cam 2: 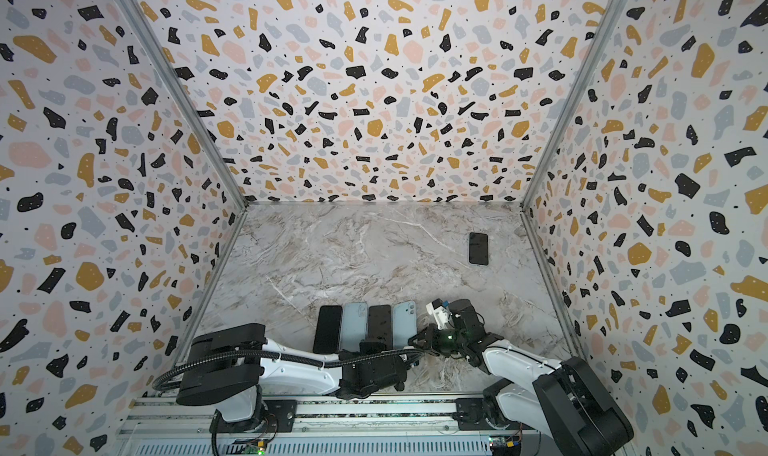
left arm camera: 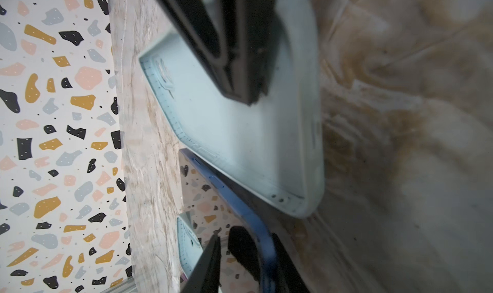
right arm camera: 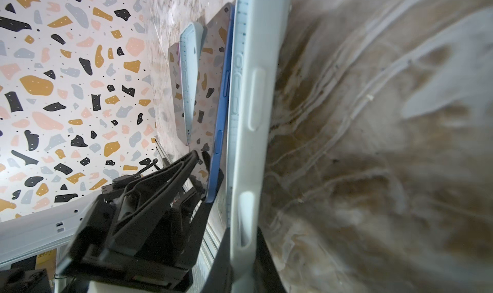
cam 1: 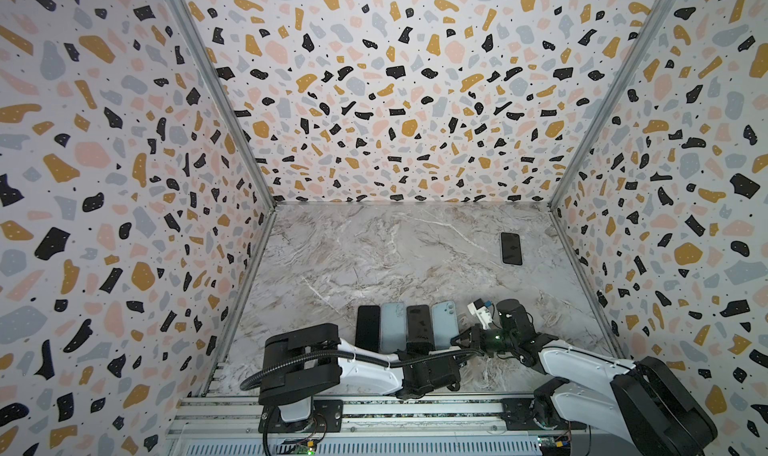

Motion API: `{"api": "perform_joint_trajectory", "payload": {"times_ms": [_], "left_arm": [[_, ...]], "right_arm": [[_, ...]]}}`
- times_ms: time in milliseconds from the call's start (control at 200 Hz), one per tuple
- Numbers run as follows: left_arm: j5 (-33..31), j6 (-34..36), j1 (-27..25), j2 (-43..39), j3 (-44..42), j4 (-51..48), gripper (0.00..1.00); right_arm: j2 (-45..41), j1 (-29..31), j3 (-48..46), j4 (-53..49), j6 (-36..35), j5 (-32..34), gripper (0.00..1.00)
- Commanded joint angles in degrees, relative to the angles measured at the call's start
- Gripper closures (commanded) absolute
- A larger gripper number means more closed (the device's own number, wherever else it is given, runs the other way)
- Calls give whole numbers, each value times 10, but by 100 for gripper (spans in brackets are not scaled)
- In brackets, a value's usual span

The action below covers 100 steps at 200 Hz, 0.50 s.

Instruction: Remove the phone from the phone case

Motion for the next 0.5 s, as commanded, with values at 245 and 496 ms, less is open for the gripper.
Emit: {"api": "perform_joint_trajectory", "payload": {"times_ms": [245, 496], "left_arm": [[-12, -30, -2, 8, -1, -6, 41], [-11, -40, -1, 0, 1, -14, 37]], "right_arm": [[11, -1, 23, 2, -14, -5, 100], [15, -2, 21, 3, -16, -5, 100]]}}
